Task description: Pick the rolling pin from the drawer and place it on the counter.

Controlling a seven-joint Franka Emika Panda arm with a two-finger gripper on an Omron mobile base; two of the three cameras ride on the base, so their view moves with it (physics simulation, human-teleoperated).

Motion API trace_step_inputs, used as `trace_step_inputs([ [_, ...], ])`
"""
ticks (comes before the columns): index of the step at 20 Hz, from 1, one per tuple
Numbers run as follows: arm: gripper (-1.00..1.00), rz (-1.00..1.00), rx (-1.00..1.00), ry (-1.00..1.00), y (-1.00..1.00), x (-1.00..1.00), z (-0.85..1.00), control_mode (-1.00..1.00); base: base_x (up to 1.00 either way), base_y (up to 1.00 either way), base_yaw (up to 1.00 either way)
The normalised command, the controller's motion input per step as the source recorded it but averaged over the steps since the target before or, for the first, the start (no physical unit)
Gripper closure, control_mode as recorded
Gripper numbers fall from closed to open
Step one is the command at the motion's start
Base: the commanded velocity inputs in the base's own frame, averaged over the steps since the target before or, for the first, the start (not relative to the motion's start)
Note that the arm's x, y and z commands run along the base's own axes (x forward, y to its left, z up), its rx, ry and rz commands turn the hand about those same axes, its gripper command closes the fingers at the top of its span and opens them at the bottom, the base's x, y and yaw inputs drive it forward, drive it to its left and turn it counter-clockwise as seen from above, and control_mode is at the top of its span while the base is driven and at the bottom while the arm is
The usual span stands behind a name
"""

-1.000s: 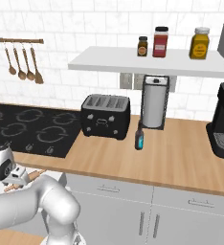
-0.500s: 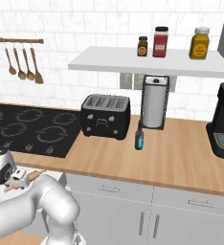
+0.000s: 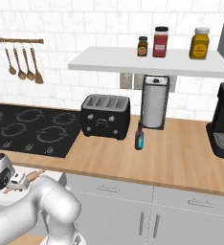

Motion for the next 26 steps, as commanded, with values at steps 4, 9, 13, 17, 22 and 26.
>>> trace_step_inputs([
  [4, 1.00, -0.06, 0.00, -0.02, -0.07, -0.87, 0.12, -1.00, 0.00, 0.00, 0.00],
  [9, 1.00, -0.22, 0.00, 0.00, 0.00, -0.13, 0.61, -1.00, 0.00, 0.00, 0.00],
  [13, 1.00, -0.37, 0.05, 0.00, 0.00, 0.02, 0.65, -1.00, 0.00, 0.00, 0.00],
  [17, 1.00, -0.35, 0.08, 0.00, 0.00, -0.06, 0.77, -1.00, 0.00, 0.00, 0.00],
  [22, 1.00, -0.26, 0.05, 0.01, -0.01, -0.16, 0.98, -1.00, 0.00, 0.00, 0.00],
  [26, 1.00, -0.17, 0.01, 0.00, -0.22, 0.03, 0.81, -1.00, 0.00, 0.00, 0.00],
])
